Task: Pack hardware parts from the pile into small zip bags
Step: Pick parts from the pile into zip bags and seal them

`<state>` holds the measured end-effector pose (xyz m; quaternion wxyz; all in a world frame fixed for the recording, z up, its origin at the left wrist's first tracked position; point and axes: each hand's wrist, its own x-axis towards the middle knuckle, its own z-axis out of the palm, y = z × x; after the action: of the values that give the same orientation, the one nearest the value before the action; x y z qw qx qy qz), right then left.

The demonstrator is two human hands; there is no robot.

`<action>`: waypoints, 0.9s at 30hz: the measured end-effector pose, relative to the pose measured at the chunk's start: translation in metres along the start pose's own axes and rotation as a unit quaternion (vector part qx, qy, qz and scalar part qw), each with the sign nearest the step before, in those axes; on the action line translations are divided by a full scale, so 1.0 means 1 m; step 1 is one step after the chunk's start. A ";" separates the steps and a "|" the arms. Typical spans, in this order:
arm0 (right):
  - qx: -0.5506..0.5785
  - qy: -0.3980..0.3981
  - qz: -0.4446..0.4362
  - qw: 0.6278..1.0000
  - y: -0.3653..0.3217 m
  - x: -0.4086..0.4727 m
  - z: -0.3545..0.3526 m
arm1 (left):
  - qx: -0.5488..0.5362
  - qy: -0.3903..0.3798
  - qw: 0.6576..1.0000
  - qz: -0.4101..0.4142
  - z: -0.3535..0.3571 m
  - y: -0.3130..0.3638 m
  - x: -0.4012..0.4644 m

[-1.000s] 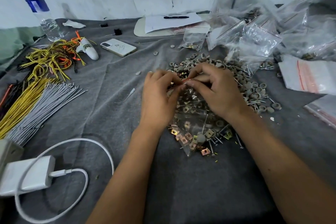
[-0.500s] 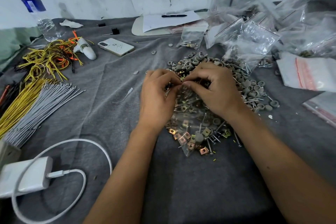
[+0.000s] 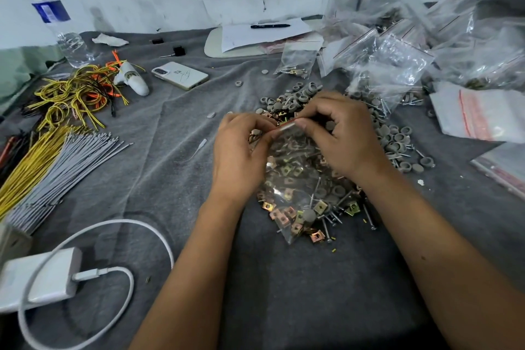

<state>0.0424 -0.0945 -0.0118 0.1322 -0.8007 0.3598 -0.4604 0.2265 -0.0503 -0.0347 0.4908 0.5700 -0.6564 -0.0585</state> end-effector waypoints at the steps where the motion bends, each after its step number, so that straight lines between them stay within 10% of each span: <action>1: 0.001 0.002 0.004 1.000 0.001 0.000 -0.001 | 0.003 -0.002 1.000 -0.005 0.000 0.000 0.000; 27: 0.098 0.097 0.114 0.984 0.018 0.001 -0.007 | -0.258 0.037 0.944 -0.201 -0.001 -0.007 0.001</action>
<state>0.0284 -0.1070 -0.0174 0.2263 -0.6895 0.4125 -0.5507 0.2322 -0.0527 -0.0381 0.6231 0.5458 -0.4719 -0.3021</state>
